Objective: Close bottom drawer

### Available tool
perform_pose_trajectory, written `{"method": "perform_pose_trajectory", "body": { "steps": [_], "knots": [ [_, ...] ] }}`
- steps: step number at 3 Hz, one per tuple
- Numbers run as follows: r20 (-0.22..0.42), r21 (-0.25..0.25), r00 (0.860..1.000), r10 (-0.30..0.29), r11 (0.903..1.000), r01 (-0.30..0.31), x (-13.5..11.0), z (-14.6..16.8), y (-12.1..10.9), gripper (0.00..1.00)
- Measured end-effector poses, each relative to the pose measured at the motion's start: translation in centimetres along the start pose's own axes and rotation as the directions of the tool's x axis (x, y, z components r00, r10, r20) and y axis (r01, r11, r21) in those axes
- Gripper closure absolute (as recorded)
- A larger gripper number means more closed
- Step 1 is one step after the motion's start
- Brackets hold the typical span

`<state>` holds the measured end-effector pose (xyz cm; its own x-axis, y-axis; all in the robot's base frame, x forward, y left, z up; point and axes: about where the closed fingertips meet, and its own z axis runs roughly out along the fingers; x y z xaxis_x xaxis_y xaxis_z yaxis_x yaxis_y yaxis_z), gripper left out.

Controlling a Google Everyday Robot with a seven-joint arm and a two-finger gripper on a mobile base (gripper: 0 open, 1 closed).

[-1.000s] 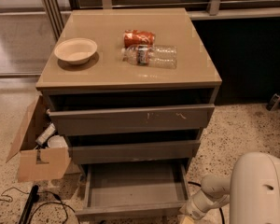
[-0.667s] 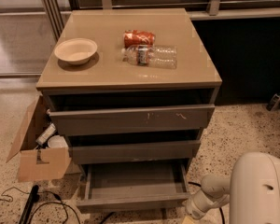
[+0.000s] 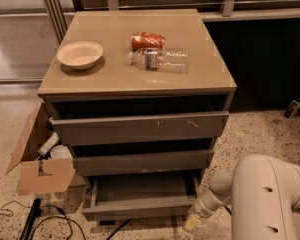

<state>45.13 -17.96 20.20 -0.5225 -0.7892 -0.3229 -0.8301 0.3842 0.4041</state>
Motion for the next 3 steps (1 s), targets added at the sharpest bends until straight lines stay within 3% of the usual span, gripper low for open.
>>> {"method": "perform_pose_trajectory", "body": {
  "steps": [2, 3],
  "knots": [
    [0.021, 0.054, 0.999, -0.047, 0.9975, 0.045, -7.3, -0.7, -6.1, 0.82],
    [0.021, 0.054, 0.999, -0.047, 0.9975, 0.046, -7.3, -0.8, -6.1, 0.59]
  ]
}}
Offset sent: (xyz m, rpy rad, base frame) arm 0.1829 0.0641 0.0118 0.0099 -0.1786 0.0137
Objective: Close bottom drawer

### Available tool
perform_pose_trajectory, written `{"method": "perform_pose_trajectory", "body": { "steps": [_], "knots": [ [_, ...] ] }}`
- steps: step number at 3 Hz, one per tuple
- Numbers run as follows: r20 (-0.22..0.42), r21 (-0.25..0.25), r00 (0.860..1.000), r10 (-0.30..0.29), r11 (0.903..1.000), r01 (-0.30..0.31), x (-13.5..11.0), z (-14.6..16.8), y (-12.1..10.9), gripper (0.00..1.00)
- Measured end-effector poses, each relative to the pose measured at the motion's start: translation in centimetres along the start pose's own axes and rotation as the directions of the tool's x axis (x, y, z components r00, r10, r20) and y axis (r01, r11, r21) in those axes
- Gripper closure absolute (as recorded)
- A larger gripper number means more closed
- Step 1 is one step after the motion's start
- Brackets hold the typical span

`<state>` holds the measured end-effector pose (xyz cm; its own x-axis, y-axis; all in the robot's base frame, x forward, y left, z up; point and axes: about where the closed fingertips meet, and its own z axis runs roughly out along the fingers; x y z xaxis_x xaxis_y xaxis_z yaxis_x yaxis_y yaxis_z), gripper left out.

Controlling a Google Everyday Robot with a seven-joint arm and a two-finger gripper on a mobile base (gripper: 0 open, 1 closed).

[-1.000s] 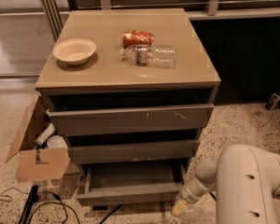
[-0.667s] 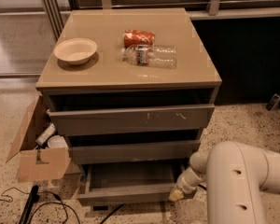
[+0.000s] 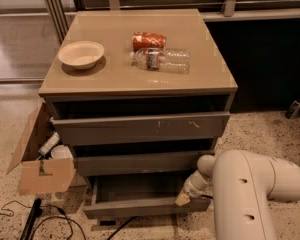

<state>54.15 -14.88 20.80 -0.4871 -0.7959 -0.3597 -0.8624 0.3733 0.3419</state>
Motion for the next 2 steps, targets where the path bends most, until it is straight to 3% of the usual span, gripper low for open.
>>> {"method": "perform_pose_trajectory", "body": {
  "steps": [2],
  "knots": [
    [0.0, 0.0, 1.0, 0.0, 1.0, 0.0, -0.24, -0.59, 0.24, 0.12]
  ]
}}
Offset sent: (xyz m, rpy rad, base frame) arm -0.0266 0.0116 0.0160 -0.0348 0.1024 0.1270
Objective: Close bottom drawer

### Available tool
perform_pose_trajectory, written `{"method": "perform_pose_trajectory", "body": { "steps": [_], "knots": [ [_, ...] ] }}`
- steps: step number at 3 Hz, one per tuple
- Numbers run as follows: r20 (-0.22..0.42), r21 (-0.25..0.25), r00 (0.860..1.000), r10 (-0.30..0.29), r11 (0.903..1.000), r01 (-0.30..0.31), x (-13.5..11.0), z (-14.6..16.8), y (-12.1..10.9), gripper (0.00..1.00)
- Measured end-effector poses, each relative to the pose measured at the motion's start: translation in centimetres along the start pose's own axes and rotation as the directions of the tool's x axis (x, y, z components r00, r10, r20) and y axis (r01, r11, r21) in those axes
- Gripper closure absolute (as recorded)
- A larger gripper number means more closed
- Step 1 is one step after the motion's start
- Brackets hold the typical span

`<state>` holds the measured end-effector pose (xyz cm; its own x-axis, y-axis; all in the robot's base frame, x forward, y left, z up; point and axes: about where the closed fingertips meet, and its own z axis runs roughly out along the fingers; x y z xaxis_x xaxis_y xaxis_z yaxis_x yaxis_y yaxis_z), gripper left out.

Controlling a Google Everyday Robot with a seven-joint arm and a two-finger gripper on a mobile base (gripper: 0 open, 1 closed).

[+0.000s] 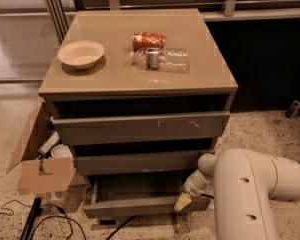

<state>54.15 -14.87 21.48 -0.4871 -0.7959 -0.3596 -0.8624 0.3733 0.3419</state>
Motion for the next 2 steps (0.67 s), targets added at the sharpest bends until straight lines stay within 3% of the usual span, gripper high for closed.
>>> {"method": "perform_pose_trajectory", "body": {
  "steps": [1, 2],
  "knots": [
    [-0.063, -0.067, 0.998, -0.025, 0.9975, 0.021, 0.73, -0.06, 3.12, 0.0],
    [-0.064, -0.068, 0.998, -0.025, 0.9975, 0.021, 0.75, -0.05, 3.17, 0.0]
  ]
}}
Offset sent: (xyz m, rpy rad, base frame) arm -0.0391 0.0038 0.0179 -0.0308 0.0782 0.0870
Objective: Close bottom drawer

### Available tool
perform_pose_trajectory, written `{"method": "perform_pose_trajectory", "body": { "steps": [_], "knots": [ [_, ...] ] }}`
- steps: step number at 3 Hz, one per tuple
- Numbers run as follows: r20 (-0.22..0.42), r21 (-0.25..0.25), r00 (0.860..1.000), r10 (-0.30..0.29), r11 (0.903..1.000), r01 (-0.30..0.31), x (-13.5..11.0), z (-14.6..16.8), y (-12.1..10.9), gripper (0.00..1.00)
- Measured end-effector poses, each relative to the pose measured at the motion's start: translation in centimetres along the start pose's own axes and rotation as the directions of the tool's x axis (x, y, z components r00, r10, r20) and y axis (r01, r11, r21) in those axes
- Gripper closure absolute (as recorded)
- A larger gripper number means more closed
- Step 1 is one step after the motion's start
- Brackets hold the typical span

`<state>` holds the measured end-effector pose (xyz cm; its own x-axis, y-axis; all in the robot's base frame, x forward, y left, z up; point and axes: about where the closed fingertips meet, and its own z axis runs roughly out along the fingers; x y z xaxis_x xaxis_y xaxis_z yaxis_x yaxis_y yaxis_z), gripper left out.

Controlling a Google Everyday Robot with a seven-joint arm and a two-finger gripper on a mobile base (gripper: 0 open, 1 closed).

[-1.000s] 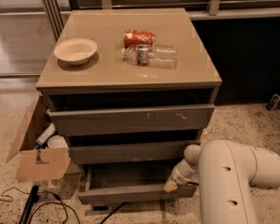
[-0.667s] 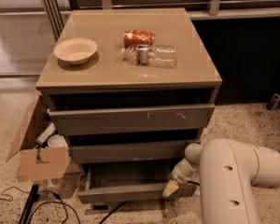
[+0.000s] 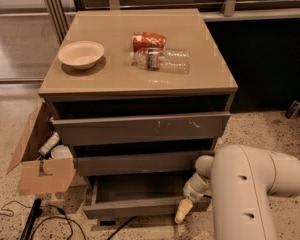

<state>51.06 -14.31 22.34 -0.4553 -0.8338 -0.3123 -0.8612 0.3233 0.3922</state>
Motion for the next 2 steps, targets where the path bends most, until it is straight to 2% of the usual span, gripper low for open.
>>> {"method": "perform_pose_trajectory", "body": {
  "steps": [1, 2],
  "knots": [
    [0.024, -0.022, 0.999, -0.03, 0.9993, 0.031, -0.4, 0.3, -0.2, 0.0],
    [0.11, -0.065, 0.988, -0.107, 0.9913, 0.115, -1.7, -0.3, 0.3, 0.0]
  ]
}}
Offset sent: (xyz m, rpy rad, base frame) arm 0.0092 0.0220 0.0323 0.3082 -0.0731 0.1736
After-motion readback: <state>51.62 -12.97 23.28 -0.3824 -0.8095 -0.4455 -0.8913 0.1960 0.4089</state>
